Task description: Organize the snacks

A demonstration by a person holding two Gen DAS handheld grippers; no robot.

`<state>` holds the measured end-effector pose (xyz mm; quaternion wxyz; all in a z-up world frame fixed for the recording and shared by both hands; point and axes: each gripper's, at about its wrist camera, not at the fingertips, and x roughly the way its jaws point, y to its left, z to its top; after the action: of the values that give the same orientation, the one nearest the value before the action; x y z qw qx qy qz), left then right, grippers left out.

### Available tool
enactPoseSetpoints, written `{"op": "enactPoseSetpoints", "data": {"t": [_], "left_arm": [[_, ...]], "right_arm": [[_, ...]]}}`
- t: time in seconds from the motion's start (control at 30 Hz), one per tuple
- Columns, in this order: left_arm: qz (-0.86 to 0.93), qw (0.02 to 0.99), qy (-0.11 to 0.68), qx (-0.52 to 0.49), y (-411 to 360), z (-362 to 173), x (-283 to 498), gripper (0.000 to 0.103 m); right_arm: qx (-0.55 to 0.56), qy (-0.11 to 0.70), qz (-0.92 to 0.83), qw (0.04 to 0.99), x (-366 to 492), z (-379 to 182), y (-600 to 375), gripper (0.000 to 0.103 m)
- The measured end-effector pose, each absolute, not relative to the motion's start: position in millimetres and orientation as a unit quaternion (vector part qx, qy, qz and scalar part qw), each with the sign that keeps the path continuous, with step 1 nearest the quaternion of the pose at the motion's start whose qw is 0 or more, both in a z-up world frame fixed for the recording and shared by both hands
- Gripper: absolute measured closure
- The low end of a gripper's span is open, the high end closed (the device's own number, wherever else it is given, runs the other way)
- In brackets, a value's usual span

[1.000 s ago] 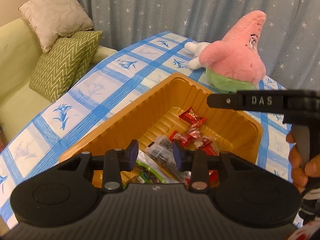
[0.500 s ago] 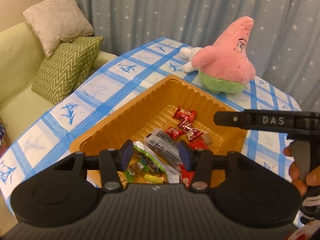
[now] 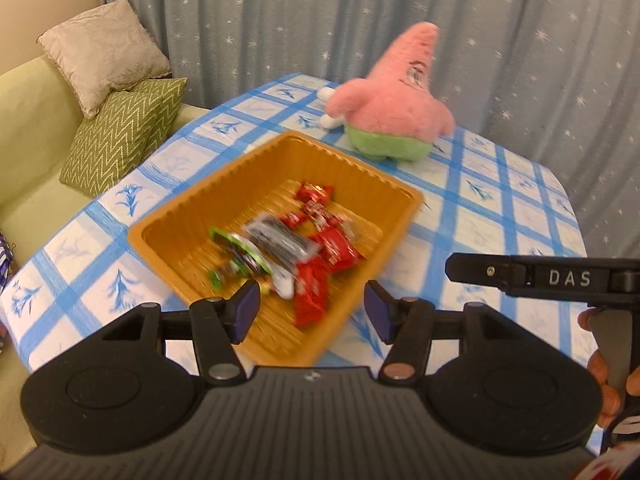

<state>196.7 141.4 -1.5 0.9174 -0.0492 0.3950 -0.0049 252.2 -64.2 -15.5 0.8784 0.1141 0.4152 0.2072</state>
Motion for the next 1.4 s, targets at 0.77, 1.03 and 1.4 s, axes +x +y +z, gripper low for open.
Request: {"op": "enactPoseSetpoints", "data": {"t": [0.77,1.03,1.4], "left_arm": [[-0.01,0.915,0.404,-0.019,27,17,57,0.047],[-0.014,0.914,0.405,-0.016,5,20,28,0.047],[-0.02,0.914,0.406,-0.009,-13,22,8,0.047]], "right_arm": [[0.075,0.432,0.185,0.88,88,1,-170,0.017],[0.071,0.429,0.184,0.881,54,5,-193,0.017],[0.075,0.43,0.187,0.88,32,6,-206,0.017]]}}
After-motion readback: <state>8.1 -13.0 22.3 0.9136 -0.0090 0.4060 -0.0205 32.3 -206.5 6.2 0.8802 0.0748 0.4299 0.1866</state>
